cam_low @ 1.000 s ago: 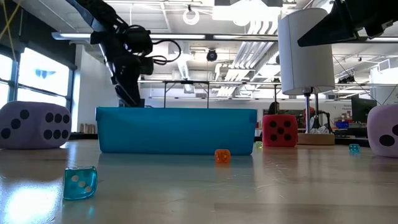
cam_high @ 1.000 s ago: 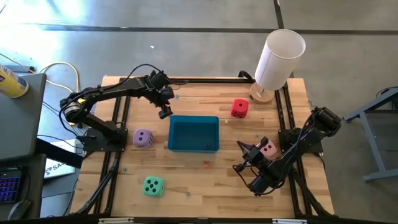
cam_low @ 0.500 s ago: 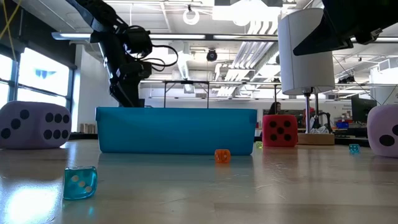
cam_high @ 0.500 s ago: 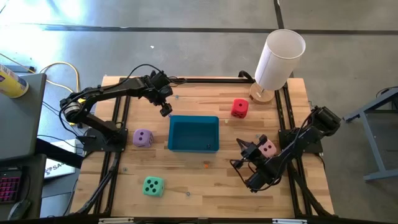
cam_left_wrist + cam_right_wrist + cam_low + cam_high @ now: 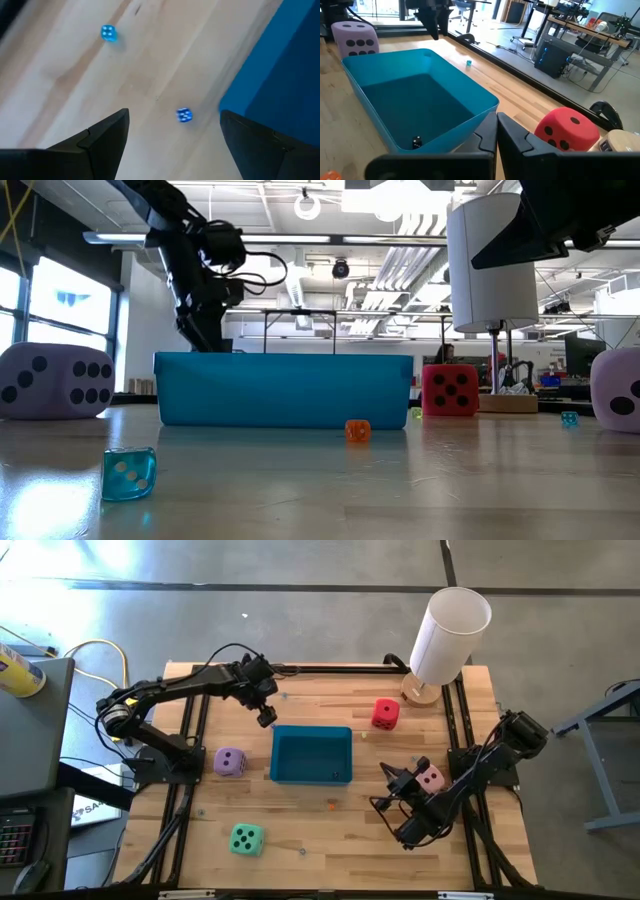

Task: Pick & Place Dice
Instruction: Put the small blue dice into the blue bin

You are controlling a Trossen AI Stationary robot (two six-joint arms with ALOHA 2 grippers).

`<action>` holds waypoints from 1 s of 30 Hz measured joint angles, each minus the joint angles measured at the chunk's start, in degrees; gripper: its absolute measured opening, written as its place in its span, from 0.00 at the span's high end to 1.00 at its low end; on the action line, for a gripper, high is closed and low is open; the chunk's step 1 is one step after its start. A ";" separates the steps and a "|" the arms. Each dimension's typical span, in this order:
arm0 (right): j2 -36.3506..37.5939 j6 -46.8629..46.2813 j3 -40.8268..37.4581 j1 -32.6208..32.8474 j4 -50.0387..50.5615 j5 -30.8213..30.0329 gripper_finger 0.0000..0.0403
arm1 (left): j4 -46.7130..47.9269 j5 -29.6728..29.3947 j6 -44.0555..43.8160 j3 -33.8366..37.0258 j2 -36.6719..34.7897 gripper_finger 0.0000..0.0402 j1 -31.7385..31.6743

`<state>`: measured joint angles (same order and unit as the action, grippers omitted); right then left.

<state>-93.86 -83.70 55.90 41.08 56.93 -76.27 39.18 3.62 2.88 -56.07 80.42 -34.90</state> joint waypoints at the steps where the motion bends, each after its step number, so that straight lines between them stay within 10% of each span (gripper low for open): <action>1: 0.00 0.00 0.00 0.00 0.01 0.00 1.00 | 0.00 -1.09 1.64 0.00 0.00 0.25 0.42; 30: 0.00 0.00 0.00 0.07 -0.67 0.37 1.00 | 3.16 -2.46 26.75 5.55 0.00 0.25 5.60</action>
<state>-93.86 -83.70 55.90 41.15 56.25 -75.90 42.34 1.15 29.63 -50.52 80.42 -29.30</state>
